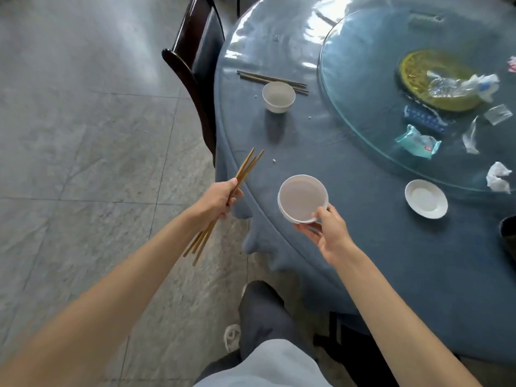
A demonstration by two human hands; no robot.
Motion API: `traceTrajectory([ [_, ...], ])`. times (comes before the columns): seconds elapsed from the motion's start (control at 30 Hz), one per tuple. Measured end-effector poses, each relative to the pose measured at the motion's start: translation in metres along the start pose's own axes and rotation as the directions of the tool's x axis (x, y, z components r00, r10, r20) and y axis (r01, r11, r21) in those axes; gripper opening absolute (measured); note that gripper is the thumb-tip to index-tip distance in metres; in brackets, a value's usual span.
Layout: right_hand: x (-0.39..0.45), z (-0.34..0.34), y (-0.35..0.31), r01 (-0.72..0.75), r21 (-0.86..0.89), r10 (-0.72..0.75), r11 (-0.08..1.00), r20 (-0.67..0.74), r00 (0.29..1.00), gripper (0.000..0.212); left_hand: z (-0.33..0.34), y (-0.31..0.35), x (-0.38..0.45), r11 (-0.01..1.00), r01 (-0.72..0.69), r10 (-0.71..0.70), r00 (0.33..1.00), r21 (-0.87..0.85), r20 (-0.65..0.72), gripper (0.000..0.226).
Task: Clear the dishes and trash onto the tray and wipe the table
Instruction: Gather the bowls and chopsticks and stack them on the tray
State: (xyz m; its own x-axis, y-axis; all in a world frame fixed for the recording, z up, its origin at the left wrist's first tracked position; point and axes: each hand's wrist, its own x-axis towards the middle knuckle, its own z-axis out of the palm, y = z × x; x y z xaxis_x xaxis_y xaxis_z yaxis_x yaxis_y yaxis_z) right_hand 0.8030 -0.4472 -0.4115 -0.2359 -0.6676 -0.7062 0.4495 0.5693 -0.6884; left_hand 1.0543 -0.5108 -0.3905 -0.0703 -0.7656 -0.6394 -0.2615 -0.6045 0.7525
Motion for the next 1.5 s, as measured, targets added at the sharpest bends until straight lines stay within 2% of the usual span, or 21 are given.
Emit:
traceTrajectory([
  [0.1,0.032,0.04,-0.016,0.028,-0.014,-0.028,1.0,-0.015,0.999,0.041,-0.027,0.031,0.043,0.999,0.035,-0.034,0.999,-0.027,0.029,0.034],
  [0.2,0.075,0.078,-0.036,0.073,0.027,-0.073,0.997,-0.019,0.997,0.039,-0.05,0.07,0.102,1.0,0.012,-0.012,0.998,-0.001,0.058,0.032],
  [0.5,0.156,0.173,-0.12,0.149,0.128,-0.125,0.981,-0.174,0.977,0.034,-0.099,0.182,0.254,0.95,-0.218,0.204,0.975,0.222,0.085,0.015],
  [0.6,0.178,0.197,-0.141,0.154,0.151,-0.117,0.976,-0.229,0.966,0.034,-0.108,0.213,0.298,0.867,-0.319,0.292,0.948,0.384,0.128,0.026],
  [0.77,0.214,0.239,-0.158,0.176,0.191,-0.079,0.966,-0.43,0.899,0.04,-0.106,0.257,0.373,0.691,-0.431,0.33,0.902,0.58,0.278,0.01],
  [0.9,0.236,0.266,-0.163,0.188,0.264,0.003,0.946,-0.587,0.809,0.035,-0.1,0.282,0.42,0.508,-0.533,0.334,0.846,0.676,0.416,0.007],
  [1.0,0.247,0.279,-0.16,0.19,0.293,0.046,0.937,-0.643,0.764,0.033,-0.092,0.286,0.449,0.451,-0.585,0.323,0.811,0.674,0.488,0.007],
  [1.07,0.254,0.285,-0.159,0.182,0.307,0.073,0.934,-0.664,0.744,0.033,-0.084,0.286,0.465,0.41,-0.612,0.303,0.791,0.676,0.532,0.014],
  [1.2,0.265,0.294,-0.153,0.166,0.361,0.117,0.918,-0.646,0.754,0.039,-0.068,0.281,0.485,0.304,-0.63,0.242,0.777,0.715,0.582,0.034],
  [1.37,0.273,0.291,-0.146,0.189,0.405,0.128,0.894,-0.638,0.759,0.041,-0.051,0.278,0.498,0.193,-0.643,0.207,0.765,0.741,0.61,0.035],
  [1.5,0.276,0.295,-0.147,0.207,0.421,0.132,0.883,-0.647,0.751,0.044,-0.042,0.28,0.507,0.173,-0.631,0.225,0.773,0.756,0.593,0.044],
])
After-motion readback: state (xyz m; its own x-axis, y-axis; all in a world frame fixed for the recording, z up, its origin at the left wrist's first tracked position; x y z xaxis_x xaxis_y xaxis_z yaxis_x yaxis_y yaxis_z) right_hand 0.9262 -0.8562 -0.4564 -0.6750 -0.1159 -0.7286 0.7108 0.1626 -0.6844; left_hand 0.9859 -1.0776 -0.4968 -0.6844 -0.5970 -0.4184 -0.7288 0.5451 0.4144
